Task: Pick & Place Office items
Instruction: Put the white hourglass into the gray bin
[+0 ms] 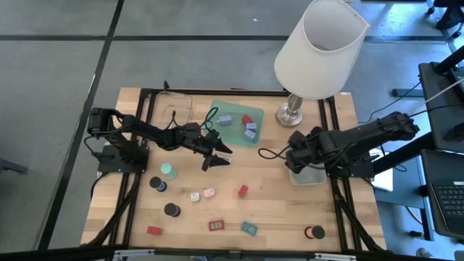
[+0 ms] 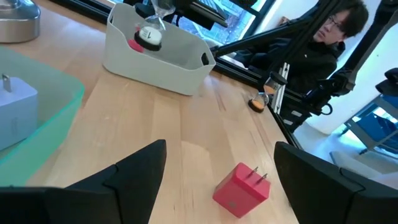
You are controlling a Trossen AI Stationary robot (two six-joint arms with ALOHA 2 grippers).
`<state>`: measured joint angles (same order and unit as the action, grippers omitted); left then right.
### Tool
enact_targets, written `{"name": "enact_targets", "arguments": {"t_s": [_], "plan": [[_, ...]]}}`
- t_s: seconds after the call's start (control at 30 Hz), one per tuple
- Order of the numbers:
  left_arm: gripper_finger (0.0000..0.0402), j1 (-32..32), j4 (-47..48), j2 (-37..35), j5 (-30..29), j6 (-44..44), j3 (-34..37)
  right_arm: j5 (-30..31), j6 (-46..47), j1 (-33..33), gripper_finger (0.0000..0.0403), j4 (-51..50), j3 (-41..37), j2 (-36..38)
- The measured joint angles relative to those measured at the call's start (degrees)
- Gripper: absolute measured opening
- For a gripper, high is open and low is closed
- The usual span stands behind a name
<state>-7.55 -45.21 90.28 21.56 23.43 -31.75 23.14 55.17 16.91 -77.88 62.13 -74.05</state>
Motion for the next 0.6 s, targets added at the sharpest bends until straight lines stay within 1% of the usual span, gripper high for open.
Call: {"name": "enact_targets", "arguments": {"t_s": [0.17,0.3,0.43,0.53,0.6], "plan": [[0.0294,0.00,0.02,0.00,0.00,0.02,0.00,0.46,-2.05,-1.27,0.0222,-0.44,-0.69,-1.52],[0.0294,0.10,0.02,0.00,0.04,0.01,0.00,0.02,-1.41,-1.92,0.0222,0.01,-4.63,-1.37],[0.0294,0.64,0.00,0.00,0.08,-0.05,0.00,-0.23,-0.68,-1.92,0.0222,4.13,-8.67,-1.17],[0.0294,0.79,0.00,0.00,0.19,-0.52,0.00,-0.22,-2.40,-1.94,0.0222,7.69,-10.66,-1.17],[0.0294,0.76,0.00,0.02,0.17,-0.56,0.00,-0.22,-3.16,-2.19,0.0222,8.24,-11.52,-1.15]]}}
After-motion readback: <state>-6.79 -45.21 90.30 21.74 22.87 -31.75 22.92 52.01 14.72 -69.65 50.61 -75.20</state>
